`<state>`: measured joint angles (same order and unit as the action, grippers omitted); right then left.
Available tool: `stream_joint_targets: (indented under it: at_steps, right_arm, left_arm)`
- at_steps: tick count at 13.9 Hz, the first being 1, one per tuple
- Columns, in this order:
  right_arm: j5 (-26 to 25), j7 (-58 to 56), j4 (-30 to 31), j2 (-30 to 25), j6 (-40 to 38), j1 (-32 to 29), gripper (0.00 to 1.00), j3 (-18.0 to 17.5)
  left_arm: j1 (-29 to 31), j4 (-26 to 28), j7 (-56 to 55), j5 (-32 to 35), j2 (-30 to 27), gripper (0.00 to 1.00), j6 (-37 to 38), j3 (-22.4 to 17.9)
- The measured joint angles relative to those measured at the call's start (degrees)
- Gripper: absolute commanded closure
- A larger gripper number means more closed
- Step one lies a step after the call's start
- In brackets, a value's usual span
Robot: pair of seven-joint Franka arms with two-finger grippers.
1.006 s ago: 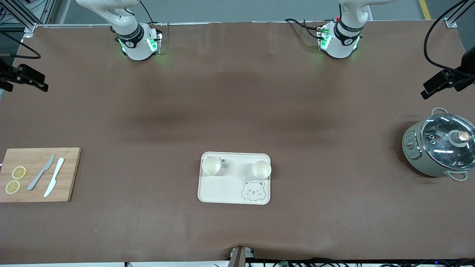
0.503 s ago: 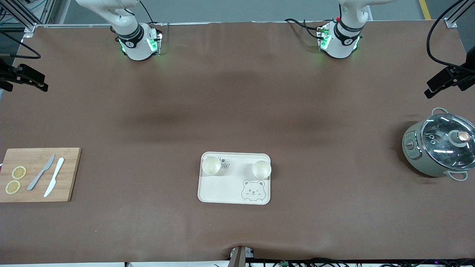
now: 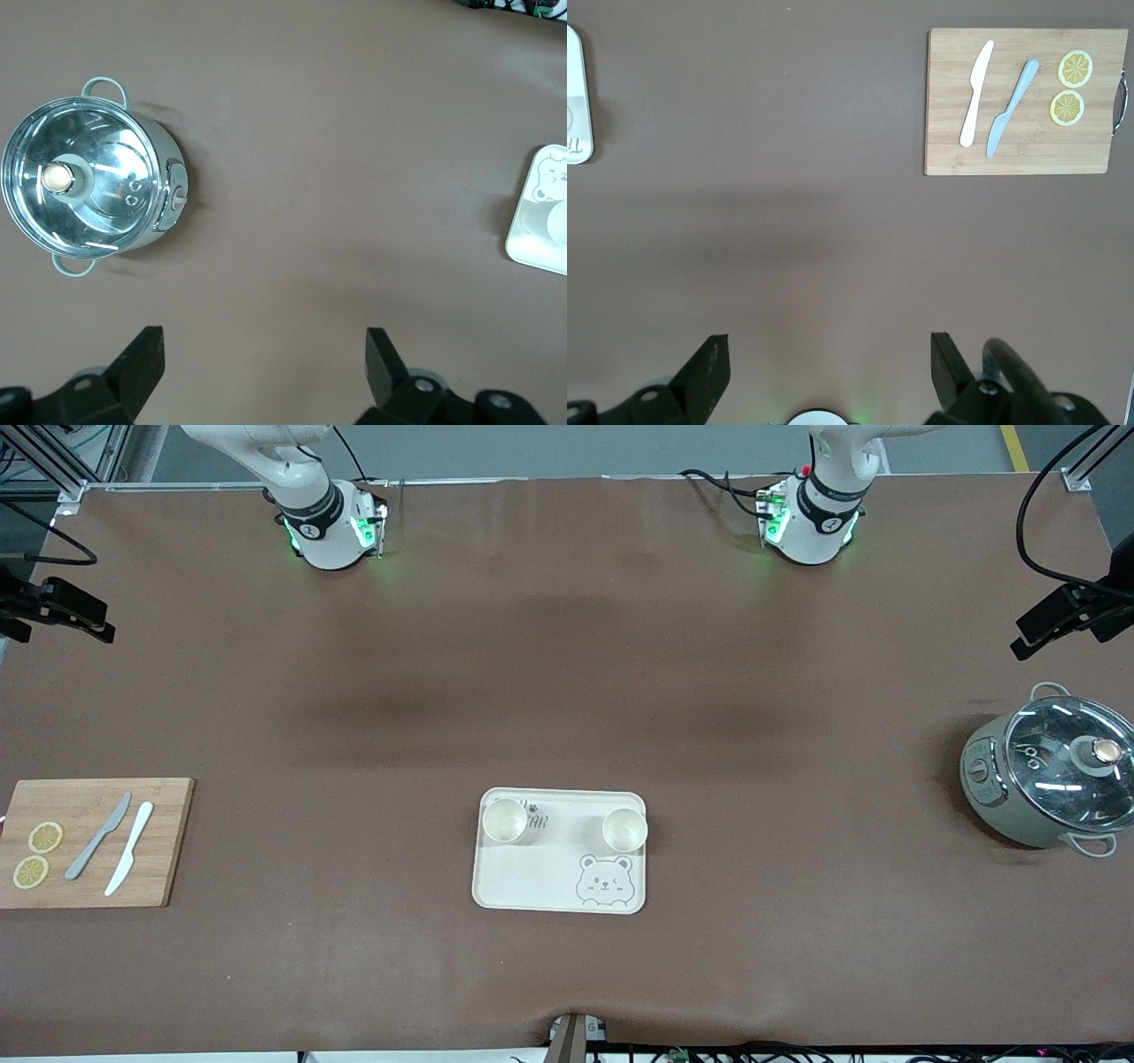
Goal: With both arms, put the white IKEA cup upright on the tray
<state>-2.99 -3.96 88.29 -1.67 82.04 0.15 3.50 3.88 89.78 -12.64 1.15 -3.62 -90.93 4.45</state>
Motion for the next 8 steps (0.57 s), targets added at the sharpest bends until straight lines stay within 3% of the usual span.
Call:
stream_joint_targets:
  at_steps: [8]
  right_arm:
    - [0.0, 0.0, 0.0, 0.0, -0.2, 0.0, 0.00, 0.1]
  left_arm:
    - [-0.1, -0.1, 0.0, 0.0, 0.5, 0.00, 0.0, 0.3]
